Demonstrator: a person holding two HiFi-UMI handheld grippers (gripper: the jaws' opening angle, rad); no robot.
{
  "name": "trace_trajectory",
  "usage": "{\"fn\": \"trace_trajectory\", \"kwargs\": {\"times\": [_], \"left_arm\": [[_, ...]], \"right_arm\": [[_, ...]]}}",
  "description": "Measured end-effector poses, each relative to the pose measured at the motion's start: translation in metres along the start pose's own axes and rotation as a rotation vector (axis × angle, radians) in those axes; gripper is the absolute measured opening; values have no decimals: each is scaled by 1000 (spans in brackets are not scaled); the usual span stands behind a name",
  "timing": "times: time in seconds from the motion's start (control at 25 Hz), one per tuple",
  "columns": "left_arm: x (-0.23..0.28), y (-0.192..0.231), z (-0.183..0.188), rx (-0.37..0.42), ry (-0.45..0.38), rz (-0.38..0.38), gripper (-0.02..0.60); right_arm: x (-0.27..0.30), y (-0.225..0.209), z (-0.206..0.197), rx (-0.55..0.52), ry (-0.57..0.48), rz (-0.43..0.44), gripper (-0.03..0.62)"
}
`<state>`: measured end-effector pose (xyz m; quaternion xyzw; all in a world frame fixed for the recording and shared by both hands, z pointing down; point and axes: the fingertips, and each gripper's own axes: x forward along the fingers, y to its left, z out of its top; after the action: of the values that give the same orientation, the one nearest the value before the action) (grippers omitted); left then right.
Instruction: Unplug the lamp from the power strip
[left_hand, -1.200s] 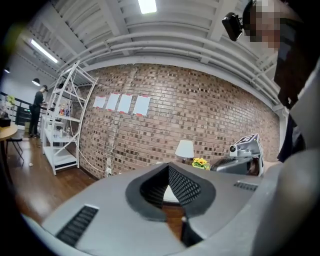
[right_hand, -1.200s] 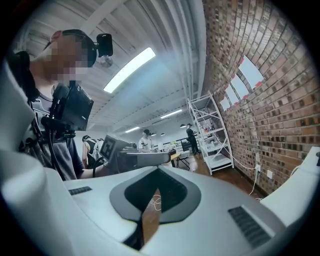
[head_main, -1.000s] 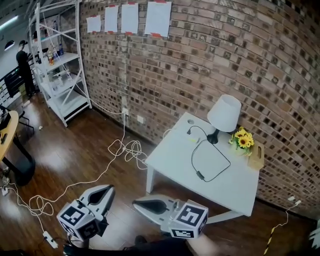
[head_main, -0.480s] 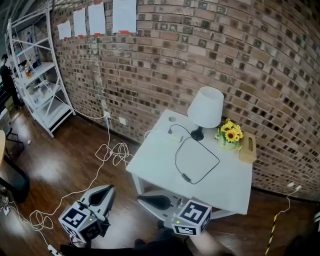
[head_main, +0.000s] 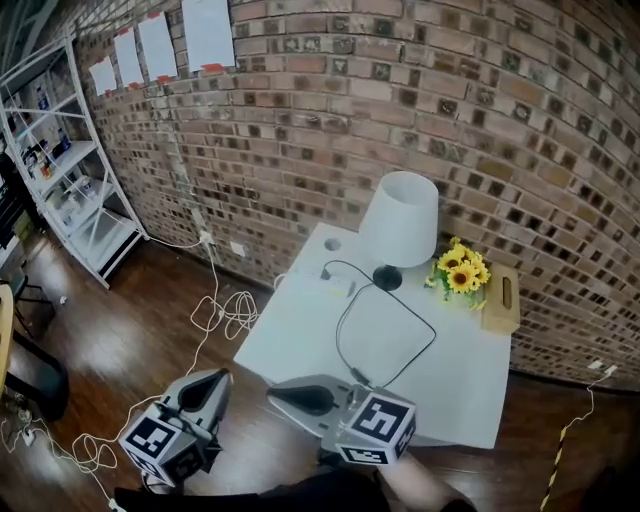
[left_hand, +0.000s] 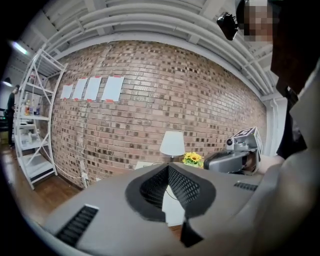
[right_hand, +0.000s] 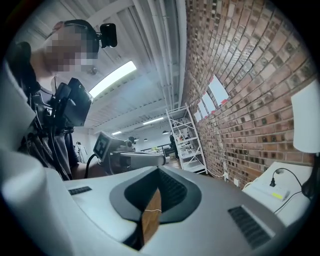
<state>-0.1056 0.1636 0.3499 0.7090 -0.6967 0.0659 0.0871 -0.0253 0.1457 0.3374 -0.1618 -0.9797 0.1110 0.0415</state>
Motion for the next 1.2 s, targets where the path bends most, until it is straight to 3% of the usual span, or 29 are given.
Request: {"fn": "trace_trajectory", "kwargs": {"times": [0.2,0.32,0.4,0.52,0.64,0.72,0.88,1.0,1.2], "left_arm": [[22,2,6,-8,27,18,21],[35,-11,19,-83,60,21,21],[42,-13,22,-93,73,29,21],[50,-11,21,-72,85,43,21],[57,0,13,21,79,55,21],[63,0,13,42,79,57,21],[78,-5,13,47,103,51,21],[89,-13,20,1,124,42,21],[101,-7,25,-6,110,25,21]], "right_arm": [[-5,-21,4,-1,2,20,6],[-6,-29,8,9,-9,46,6],[-8,-34,9,12,-7,59,6],[-11,-41,8,8,-11,76,6],[-15,-49,8,20,-11,86,6],[-19,-58,6,27,-7,80,6],[-29,-72,5,40,-19,77,6],[-35,-81,4,50,-24,56,6],[-33,-90,6,29,-21,34,6]]}}
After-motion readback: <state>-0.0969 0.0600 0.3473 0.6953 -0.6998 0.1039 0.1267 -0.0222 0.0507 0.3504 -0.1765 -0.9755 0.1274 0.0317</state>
